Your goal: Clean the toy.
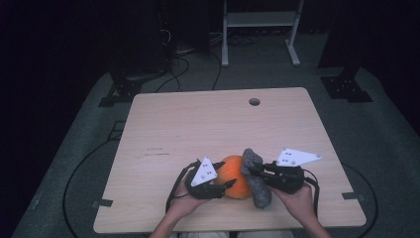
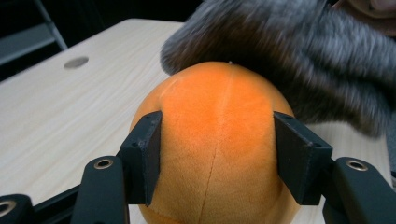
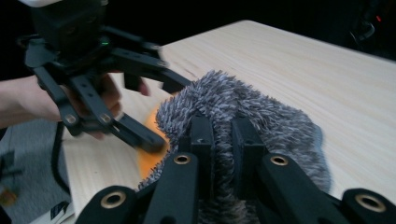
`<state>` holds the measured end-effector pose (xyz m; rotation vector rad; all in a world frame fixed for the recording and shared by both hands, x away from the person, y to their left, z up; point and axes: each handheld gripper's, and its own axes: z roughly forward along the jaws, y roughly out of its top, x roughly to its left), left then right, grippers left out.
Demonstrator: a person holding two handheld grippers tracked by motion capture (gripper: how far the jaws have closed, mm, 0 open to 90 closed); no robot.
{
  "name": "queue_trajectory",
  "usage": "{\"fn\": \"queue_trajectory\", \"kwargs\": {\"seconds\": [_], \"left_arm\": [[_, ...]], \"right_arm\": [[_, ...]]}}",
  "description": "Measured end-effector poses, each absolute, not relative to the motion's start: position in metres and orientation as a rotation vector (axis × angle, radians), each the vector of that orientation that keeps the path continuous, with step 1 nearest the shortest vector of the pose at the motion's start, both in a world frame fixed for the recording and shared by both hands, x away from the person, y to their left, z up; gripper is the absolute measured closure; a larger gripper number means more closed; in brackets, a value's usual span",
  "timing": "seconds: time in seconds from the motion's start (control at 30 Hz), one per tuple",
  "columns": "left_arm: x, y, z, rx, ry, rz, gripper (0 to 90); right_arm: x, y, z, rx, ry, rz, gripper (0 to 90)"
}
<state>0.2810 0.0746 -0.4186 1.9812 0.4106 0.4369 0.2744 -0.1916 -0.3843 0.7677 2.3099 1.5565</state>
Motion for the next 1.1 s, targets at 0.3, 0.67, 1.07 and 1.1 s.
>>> {"fn": "queue_trajectory", "kwargs": {"seconds": [0.3, 0.67, 1.07, 1.1], "left_arm": [[0.295, 0.079, -0.433, 1.975, 0.504, 0.25, 8.2], [0.287, 0.08, -0.418, 1.916, 0.452, 0.421, 35.5], [0.282, 0.07, -0.425, 1.936, 0.398, 0.43, 26.8], [0.282, 0.07, -0.425, 1.936, 0.398, 0.43, 27.6]], "right_arm": [[0.285, -0.192, -0.405, 0.83, 2.36, 1.548, 80.8], [0.286, -0.214, -0.4, 0.892, 2.301, 1.529, 80.7], [0.284, -0.203, -0.4, 0.78, 2.337, 1.432, 80.7], [0.282, -0.204, -0.397, 0.768, 2.337, 1.458, 80.7]]}}
